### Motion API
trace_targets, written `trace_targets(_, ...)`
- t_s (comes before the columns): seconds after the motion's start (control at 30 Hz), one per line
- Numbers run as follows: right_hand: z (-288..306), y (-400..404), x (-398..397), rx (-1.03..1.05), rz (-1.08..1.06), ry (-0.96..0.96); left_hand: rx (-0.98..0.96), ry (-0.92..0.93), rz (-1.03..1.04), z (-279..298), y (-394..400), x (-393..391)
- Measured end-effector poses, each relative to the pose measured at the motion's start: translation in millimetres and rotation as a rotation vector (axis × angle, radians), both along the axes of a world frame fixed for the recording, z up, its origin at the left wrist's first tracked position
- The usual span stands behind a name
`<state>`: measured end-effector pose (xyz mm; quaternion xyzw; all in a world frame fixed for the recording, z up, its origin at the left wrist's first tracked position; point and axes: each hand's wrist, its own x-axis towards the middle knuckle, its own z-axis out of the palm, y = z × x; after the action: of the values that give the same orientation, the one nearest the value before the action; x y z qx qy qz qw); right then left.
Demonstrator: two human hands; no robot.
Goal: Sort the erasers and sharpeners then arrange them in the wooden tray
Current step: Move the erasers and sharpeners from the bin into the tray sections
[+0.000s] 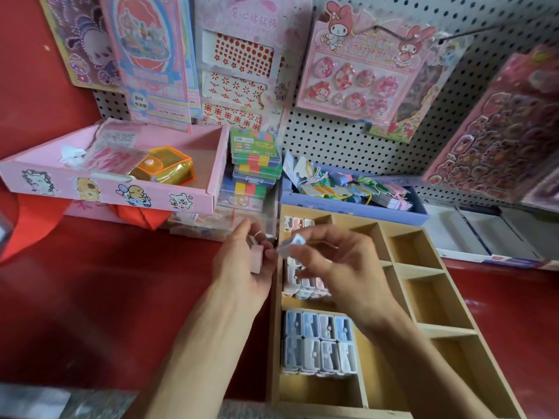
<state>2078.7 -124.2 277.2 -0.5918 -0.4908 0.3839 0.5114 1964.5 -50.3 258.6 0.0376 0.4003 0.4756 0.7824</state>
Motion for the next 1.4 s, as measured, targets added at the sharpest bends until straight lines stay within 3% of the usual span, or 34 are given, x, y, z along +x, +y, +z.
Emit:
trace_targets(0.07,3,5,9,0.020,-0.113,0.176,0.005,0.003,-0.070,1,0,-1)
trace_targets(0.17,8,15,25,0.033,-0.283,0.304,0.143,0.172,-0.199,4,-1,-1)
trace_targets(0.3,8,31,50,-0.056,-0.425,0.237,0.224,0.330,-0.290,7,1,-9)
trace_targets(0.5,3,55,71,-0.120,-0.403,0.170,0.172,0.233,-0.234,11,5,-24)
trace_targets(0.73,-11,72,68,-0.217,-0.283,-0.267,0.335,0.346,-0.244,2,14,-33)
trace_targets(0.83,-15,80,57,-0.220,-0.223,-0.601,0.534,0.646,-0.234,-7,16,-40)
trace_targets(0.93,-22,91,47,-0.195,-0.123,-0.788,0.691,0.937,-0.312,-15,17,-45)
trace_targets(1.13,-40,114,39,-0.183,-0.053,-0.935,0.765,1.148,-0.507,-23,10,-46)
trace_targets(1.4,-48,120,37,-0.150,-0.038,-1.034,0.735,1.313,-0.446,-30,18,-79)
